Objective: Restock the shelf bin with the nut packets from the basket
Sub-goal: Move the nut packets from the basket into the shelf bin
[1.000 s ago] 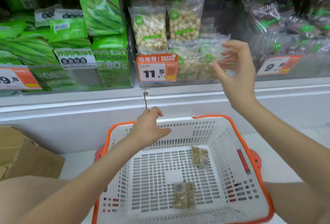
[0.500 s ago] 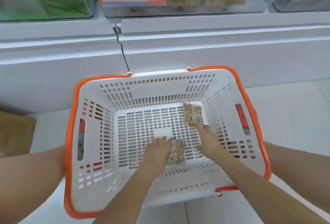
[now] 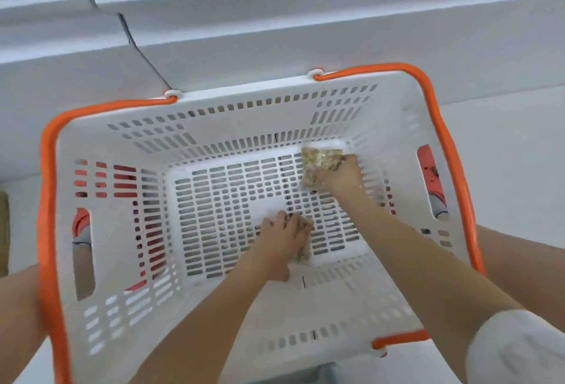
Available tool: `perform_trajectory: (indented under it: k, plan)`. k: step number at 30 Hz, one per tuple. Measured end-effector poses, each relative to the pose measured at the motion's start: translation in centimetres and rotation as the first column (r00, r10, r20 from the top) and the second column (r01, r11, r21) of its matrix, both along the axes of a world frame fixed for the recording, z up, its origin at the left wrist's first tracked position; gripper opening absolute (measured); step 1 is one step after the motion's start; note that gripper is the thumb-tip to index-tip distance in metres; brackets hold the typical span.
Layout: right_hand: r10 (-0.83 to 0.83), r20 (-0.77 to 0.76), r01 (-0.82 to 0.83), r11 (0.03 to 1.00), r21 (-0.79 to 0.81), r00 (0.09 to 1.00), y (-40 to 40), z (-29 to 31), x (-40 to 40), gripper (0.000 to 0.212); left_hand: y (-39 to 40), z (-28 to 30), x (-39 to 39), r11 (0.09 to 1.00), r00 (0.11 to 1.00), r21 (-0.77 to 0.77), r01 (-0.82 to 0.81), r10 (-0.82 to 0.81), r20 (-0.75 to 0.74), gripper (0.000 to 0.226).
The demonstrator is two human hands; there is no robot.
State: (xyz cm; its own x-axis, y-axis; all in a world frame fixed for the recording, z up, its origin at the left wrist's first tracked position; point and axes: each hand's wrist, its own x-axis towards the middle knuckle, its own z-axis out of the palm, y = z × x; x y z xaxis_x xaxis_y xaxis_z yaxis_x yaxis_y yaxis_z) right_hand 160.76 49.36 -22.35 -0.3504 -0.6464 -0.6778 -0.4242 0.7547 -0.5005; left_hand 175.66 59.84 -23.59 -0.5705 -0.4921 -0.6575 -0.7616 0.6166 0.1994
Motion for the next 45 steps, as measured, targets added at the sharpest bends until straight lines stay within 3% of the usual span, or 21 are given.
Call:
perform_trajectory:
  k: [3, 5, 6, 7, 9, 11, 12, 13, 15, 20, 22, 24, 27, 30, 33, 35, 38, 40, 42, 43, 45]
  plan:
    - [-0.024, 0.125, 0.010, 0.994, 0.110, 0.992, 0.0, -0.2, 0.2, 0.080, -0.5, 0.3, 0.4, 0.993, 0.988, 0.028, -0.112, 0.114, -0.108, 0.093]
    - [0.068, 0.179, -0.100, 0.980, 0.175, 0.982, 0.7, 0.0, 0.3, 0.067, -0.9, 0.9, 0.9, 0.952, 0.939, 0.153, -0.264, 0.290, -0.186, 0.081]
    - [0.082, 0.222, -0.125, 0.974, 0.188, 0.972, 1.1, 0.3, 0.3, 0.053, -1.1, 1.3, 1.2, 0.887, 0.878, 0.271, -0.374, 0.433, -0.205, 0.074]
    - [0.084, 0.265, -0.135, 0.974, 0.181, 0.961, 1.6, 0.1, 0.0, 0.044, -1.3, 2.0, 1.5, 0.760, 0.766, 0.423, -0.494, 0.611, -0.202, 0.065]
    - [0.057, 0.326, -0.109, 0.984, 0.144, 0.944, 2.6, 0.3, -0.5, 0.045, -1.4, 3.4, 2.3, 0.367, 0.453, 0.710, -0.601, 0.888, -0.076, 0.041]
    - [0.005, 0.380, -0.048, 0.993, 0.104, 0.925, 3.4, 1.1, -0.8, 0.066, -1.5, 4.6, 3.6, -0.080, 0.158, 0.863, -0.498, 0.971, 0.181, 0.038]
    - [-0.022, 0.401, -0.021, 0.995, 0.101, 0.916, 3.7, 1.4, -1.0, 0.082, -1.5, 5.0, 4.5, -0.266, 0.043, 0.886, -0.379, 0.952, 0.304, 0.050]
    - [-0.031, 0.432, -0.011, 0.996, 0.093, 0.901, 3.9, 1.8, -1.1, 0.091, -1.6, 5.5, 5.4, -0.390, -0.043, 0.886, -0.250, 0.919, 0.393, 0.067]
    - [-0.014, 0.483, -0.012, 0.999, 0.051, 0.876, 4.5, 3.4, -1.1, 0.097, -1.9, 6.9, 6.8, -0.486, -0.091, 0.872, -0.061, 0.872, 0.480, 0.085]
    - [0.163, 0.407, -0.141, 0.986, -0.084, 0.899, 5.2, 7.3, -1.0, 0.095, -1.8, 11.4, 7.6, -0.348, 0.032, 0.938, -0.001, 0.937, 0.348, 0.096]
    - [0.241, 0.375, -0.207, 0.970, -0.130, 0.895, 5.2, 9.6, -0.8, 0.077, -1.8, 13.3, 7.8, -0.266, 0.096, 0.964, -0.007, 0.959, 0.265, 0.101]
    - [0.274, 0.402, -0.217, 0.959, -0.184, 0.873, 5.2, 11.4, -0.7, 0.056, -1.7, 15.1, 7.8, -0.178, 0.131, 0.980, -0.090, 0.973, 0.189, 0.087]
    - [0.320, 0.438, -0.217, 0.938, -0.270, 0.840, 5.0, 15.0, -0.4, 0.043, -1.8, 17.8, 8.2, -0.073, 0.045, 0.947, -0.312, 0.995, 0.091, 0.046]
    - [0.397, 0.414, -0.258, 0.899, -0.353, 0.819, 4.6, 19.0, -0.5, 0.061, -2.4, 21.1, 9.7, 0.053, -0.020, 0.879, -0.473, 0.997, -0.072, 0.055]
    - [0.485, 0.337, -0.280, 0.817, -0.504, 0.807, 4.5, 23.7, -0.1, 0.054, -3.2, 25.0, 11.3, 0.197, -0.016, 0.771, -0.605, 0.966, -0.259, 0.045]
    - [0.530, 0.251, -0.293, 0.737, -0.609, 0.810, 4.5, 26.7, 0.7, 0.050, -3.9, 27.5, 11.8, 0.213, -0.068, 0.734, -0.645, 0.941, -0.332, 0.047]
    - [0.608, 0.105, -0.291, 0.516, -0.806, 0.787, 5.2, 30.6, 2.6, 0.036, -4.4, 30.9, 11.2, 0.175, -0.214, 0.813, -0.556, 0.914, -0.343, 0.033]
    - [0.658, -0.140, -0.377, 0.233, -0.897, 0.740, 5.6, 32.5, 3.5, 0.046, -4.3, 33.2, 10.6, 0.134, -0.289, 0.877, -0.461, 0.912, -0.291, 0.024]
    - [0.591, -0.532, -0.571, -0.142, -0.809, 0.606, 5.2, 33.0, 3.7, 0.054, -4.4, 35.1, 10.5, 0.106, -0.314, 0.933, -0.343, 0.924, -0.221, 0.027]
    - [0.500, -0.687, -0.656, -0.275, -0.703, 0.527, 4.8, 32.9, 3.6, 0.055, -4.4, 36.0, 10.7, 0.102, -0.300, 0.950, -0.294, 0.934, -0.193, 0.032]
    - [0.398, -0.801, -0.723, -0.367, -0.585, 0.447, 4.1, 32.5, 3.3, 0.052, -4.4, 37.1, 10.8, 0.120, -0.243, 0.957, -0.263, 0.952, -0.186, 0.047]
